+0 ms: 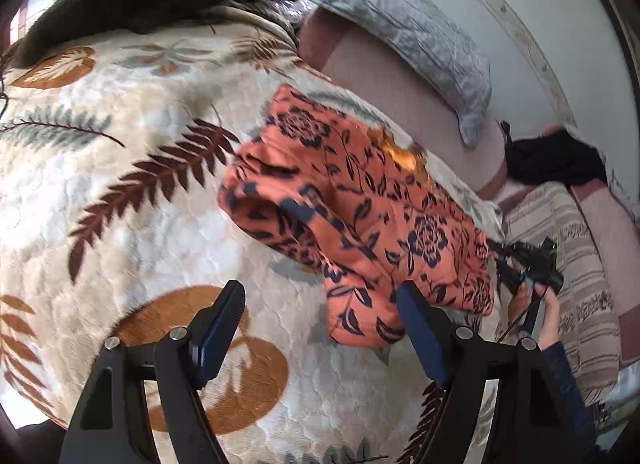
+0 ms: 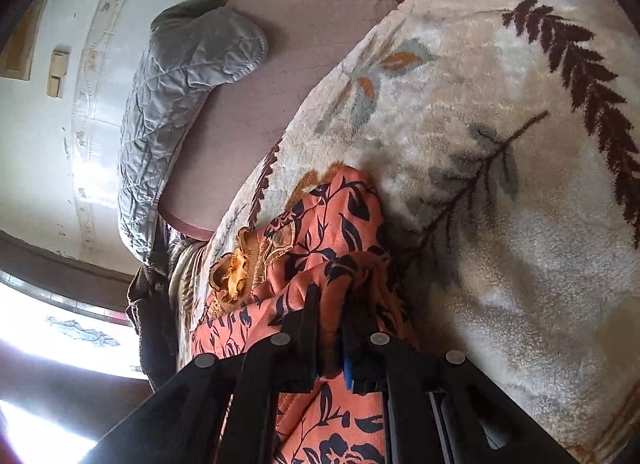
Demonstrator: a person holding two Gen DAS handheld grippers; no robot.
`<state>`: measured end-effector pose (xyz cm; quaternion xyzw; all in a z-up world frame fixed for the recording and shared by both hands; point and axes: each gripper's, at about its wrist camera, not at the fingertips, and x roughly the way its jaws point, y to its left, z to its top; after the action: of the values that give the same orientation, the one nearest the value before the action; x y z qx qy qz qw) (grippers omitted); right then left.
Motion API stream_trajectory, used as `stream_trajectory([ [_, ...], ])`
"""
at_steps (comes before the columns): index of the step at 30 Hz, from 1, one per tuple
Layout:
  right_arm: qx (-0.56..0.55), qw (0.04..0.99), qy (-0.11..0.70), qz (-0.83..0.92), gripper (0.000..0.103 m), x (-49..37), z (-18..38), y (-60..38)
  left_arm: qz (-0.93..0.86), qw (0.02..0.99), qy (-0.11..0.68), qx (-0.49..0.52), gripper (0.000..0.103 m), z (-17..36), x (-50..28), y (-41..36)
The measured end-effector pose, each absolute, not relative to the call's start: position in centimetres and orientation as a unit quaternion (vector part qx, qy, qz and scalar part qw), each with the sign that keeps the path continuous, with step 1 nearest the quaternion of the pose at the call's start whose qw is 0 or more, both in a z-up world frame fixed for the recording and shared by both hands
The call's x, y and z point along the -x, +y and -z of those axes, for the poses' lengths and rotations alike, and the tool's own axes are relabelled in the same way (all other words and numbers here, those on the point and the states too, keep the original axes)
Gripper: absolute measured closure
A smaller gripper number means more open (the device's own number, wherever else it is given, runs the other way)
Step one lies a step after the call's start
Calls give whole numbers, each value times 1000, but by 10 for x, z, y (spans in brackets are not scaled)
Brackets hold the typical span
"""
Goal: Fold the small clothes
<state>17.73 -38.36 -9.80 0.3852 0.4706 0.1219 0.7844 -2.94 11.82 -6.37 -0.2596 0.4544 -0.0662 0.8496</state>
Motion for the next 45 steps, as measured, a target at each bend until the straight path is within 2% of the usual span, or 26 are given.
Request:
stream_trajectory([
  [6,-376,786,478,-114,92,-172,95,-376,42,834,482,266,25,86,-12,81],
  [7,-369,788,480,-113,92,-172,94,-375,43,830,483,274,35,88,-18,81],
  [8,-363,789,482,-114,92,-172,93,-374,39,823,500,265,87,90,-24,80],
  [9,-358,791,484,-114,92,-172,93,-373,39,814,522,250,96,92,-31,79],
  [11,-354,793,483,-112,92,-171,91,-374,48,817,510,264,98,83,-31,90],
  [15,-334,804,475,-129,92,-171,78,-373,69,838,451,301,98,33,-39,127],
  [19,-346,813,448,-137,93,-183,63,-382,72,851,409,320,98,-2,-91,162],
  [24,-353,819,439,-107,93,-229,69,-391,56,836,415,355,95,27,-191,182],
  [25,-363,814,442,-103,92,-239,78,-393,48,827,432,356,89,42,-212,182],
  [26,-377,804,449,-99,92,-248,90,-394,32,818,454,352,71,59,-229,183],
  [28,-396,781,477,-76,79,-256,113,-395,-29,793,496,353,50,89,-243,191],
  [31,-411,786,455,-78,63,-242,112,-396,-41,781,506,363,48,98,-235,209],
  [32,-414,789,448,-80,37,-233,107,-398,-42,792,484,369,42,89,-224,217],
  [33,-418,795,432,-81,31,-221,100,-401,-47,804,463,370,39,80,-211,224],
  [36,-402,820,398,-85,31,-175,75,-405,-31,827,418,374,35,55,-160,239],
  [37,-403,823,391,-85,31,-155,70,-405,-26,833,408,373,31,50,-139,238],
  [39,-397,823,397,-87,31,-112,68,-397,-13,848,400,348,28,49,-101,225],
  [41,-406,812,410,-88,26,-72,83,-382,-8,857,399,326,27,59,-75,206],
  [45,-445,772,448,-78,26,-55,129,-360,-12,841,442,311,27,100,-78,169],
])
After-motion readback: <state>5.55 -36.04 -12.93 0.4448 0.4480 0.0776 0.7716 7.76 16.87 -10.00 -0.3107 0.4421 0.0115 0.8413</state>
